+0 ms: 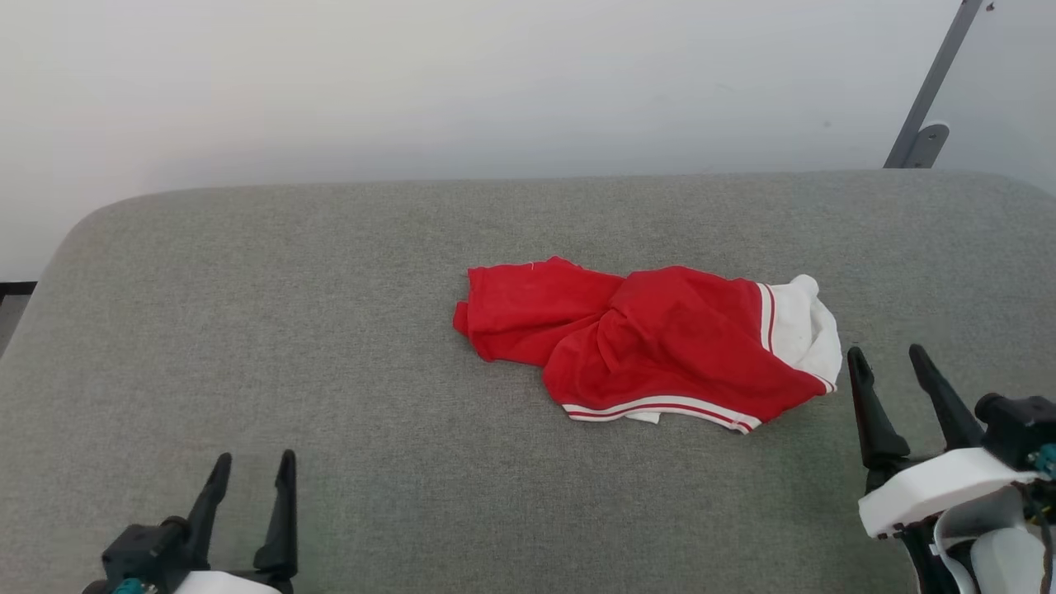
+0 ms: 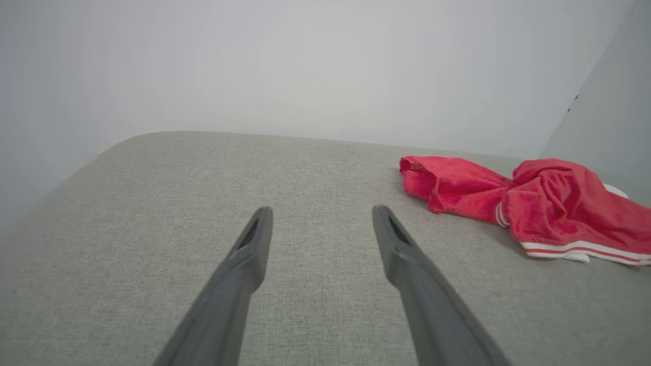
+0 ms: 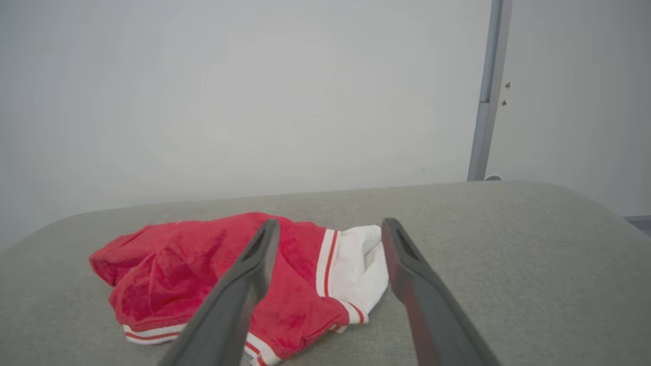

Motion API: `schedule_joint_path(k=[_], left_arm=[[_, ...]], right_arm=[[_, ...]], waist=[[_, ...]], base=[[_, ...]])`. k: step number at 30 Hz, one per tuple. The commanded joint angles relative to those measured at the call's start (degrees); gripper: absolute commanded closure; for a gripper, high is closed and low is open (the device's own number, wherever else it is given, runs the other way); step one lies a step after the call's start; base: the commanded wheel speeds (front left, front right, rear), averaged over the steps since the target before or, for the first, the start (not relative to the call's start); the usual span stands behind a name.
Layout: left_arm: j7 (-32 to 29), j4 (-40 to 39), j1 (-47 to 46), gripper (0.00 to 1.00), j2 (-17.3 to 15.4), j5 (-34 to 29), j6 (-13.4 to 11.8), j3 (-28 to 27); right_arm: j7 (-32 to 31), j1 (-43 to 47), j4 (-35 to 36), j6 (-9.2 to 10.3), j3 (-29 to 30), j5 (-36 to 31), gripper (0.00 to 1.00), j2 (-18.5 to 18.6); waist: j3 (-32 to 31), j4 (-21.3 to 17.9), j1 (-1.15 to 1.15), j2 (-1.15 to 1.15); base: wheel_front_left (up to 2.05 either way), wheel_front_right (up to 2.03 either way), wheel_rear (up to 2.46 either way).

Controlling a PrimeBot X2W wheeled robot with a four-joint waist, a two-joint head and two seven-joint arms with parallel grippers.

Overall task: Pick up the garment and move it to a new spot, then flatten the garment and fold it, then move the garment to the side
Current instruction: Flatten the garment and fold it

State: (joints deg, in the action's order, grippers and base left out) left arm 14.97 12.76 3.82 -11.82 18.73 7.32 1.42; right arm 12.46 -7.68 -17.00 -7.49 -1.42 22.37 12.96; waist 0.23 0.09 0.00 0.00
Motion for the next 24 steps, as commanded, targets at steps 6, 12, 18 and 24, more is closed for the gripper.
schedule_joint_path(k=[6,12,18,24], left_arm=[[0.3,-0.65,-0.27,0.0,1.61,-0.26,0.2,1.12],[0.31,-1.03,-2.14,0.0,2.62,0.71,0.17,2.19],[0.3,-0.46,-5.09,0.0,3.86,1.48,0.17,3.96],[0.3,-0.33,-9.44,0.0,4.88,2.05,0.17,6.47]], right_arm=[[-12.47,-5.48,-5.58,0.0,-1.35,-1.74,0.0,3.67],[-26.68,-13.65,-10.14,0.0,-5.01,0.97,0.0,9.18],[-44.53,-23.58,-14.49,0.0,-11.26,9.52,0.0,14.58],[-53.14,-32.08,-19.58,0.0,-14.56,14.57,0.0,16.98]], waist=[[2.37,0.82,0.0,0.0],[5.95,1.66,0.0,0.0],[10.55,2.92,0.0,0.0],[16.0,5.05,0.0,0.0]], base=[[0.0,0.0,0.0],[0.0,0.0,0.0],[0.0,0.0,0.0],[0.0,0.0,0.0]])
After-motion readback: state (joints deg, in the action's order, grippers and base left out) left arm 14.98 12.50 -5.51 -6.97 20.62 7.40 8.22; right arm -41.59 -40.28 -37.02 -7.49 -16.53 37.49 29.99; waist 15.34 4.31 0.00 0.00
